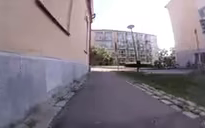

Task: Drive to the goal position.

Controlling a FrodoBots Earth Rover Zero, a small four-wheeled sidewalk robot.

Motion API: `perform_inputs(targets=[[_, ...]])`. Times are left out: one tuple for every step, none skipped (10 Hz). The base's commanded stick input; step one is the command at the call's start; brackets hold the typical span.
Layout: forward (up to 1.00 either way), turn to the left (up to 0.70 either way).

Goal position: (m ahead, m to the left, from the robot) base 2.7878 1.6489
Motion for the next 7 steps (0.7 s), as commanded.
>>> perform_inputs(targets=[[0.6,-0.14],[0.6,-0.11],[0.6,-0.09],[0.6,-0.06],[0.6,-0.03],[0.6,0.0],[0.6,0.0]])
